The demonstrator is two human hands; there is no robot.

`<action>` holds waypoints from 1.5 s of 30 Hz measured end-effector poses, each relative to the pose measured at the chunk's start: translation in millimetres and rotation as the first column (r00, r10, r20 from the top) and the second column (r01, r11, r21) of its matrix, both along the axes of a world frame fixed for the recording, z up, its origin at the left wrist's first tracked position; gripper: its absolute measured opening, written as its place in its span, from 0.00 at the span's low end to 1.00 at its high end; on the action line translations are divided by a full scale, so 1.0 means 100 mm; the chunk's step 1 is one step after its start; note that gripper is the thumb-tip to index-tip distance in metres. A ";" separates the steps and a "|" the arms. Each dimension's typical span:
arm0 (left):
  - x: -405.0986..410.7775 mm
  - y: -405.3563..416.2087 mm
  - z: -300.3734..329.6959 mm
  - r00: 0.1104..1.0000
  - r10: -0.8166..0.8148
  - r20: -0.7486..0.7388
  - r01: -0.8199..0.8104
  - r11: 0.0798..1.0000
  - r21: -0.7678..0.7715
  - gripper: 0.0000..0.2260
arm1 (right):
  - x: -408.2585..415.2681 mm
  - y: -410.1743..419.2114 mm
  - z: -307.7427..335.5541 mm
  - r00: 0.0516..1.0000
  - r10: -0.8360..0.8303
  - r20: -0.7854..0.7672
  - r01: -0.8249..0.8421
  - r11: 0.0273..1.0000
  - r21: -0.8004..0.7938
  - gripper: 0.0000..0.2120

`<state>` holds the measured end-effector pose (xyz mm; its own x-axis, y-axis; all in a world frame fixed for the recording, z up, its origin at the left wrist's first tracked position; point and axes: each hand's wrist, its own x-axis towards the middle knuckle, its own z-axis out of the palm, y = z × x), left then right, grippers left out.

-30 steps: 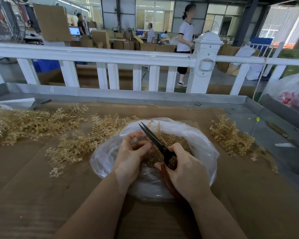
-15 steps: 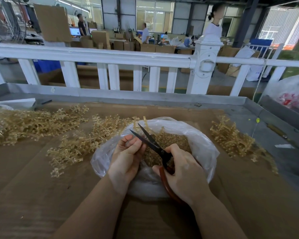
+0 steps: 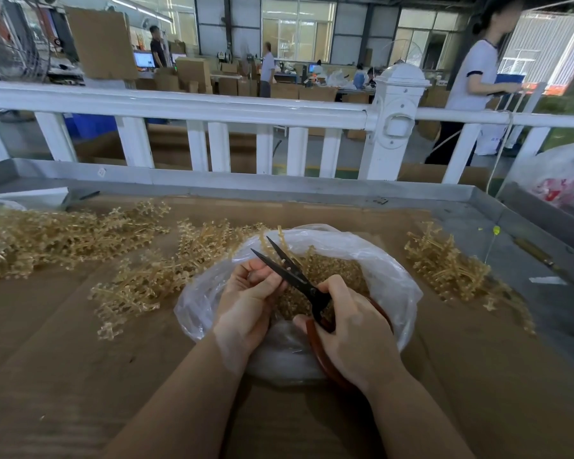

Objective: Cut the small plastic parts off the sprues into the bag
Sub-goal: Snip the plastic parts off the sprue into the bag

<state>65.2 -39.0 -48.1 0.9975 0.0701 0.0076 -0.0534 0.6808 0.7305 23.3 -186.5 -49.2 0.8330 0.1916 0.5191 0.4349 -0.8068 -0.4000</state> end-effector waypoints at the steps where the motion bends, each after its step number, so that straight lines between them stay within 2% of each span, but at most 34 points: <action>1: -0.01 0.00 0.00 1.000 -0.001 0.003 0.001 1.000 0.008 0.15 | 0.00 0.00 0.00 1.000 0.001 0.000 -0.001 1.000 -0.004 0.20; 9: -0.02 0.00 0.03 1.000 0.004 -0.007 -0.004 0.999 0.036 0.14 | 0.03 -0.02 -0.01 1.000 -0.008 -0.016 0.007 0.996 -0.090 0.25; 18: 0.00 -0.01 -0.02 1.000 0.020 -0.002 -0.020 0.998 0.059 0.14 | 0.03 -0.02 0.00 1.000 -0.015 0.008 0.016 0.992 -0.128 0.23; 24: 0.01 -0.01 -0.03 1.000 0.022 0.008 -0.023 0.998 0.057 0.14 | 0.03 -0.01 0.00 1.000 -0.020 0.023 0.022 0.994 -0.106 0.22; 33: 0.01 -0.03 -0.02 0.998 -0.004 0.055 -0.003 0.991 0.133 0.13 | 0.02 0.00 -0.02 0.995 -0.070 0.066 0.073 0.996 -0.044 0.21; 45: 0.01 -0.03 -0.04 0.996 -0.027 0.085 0.015 0.990 0.140 0.13 | 0.03 0.00 -0.01 0.997 -0.049 0.053 0.052 0.997 -0.053 0.21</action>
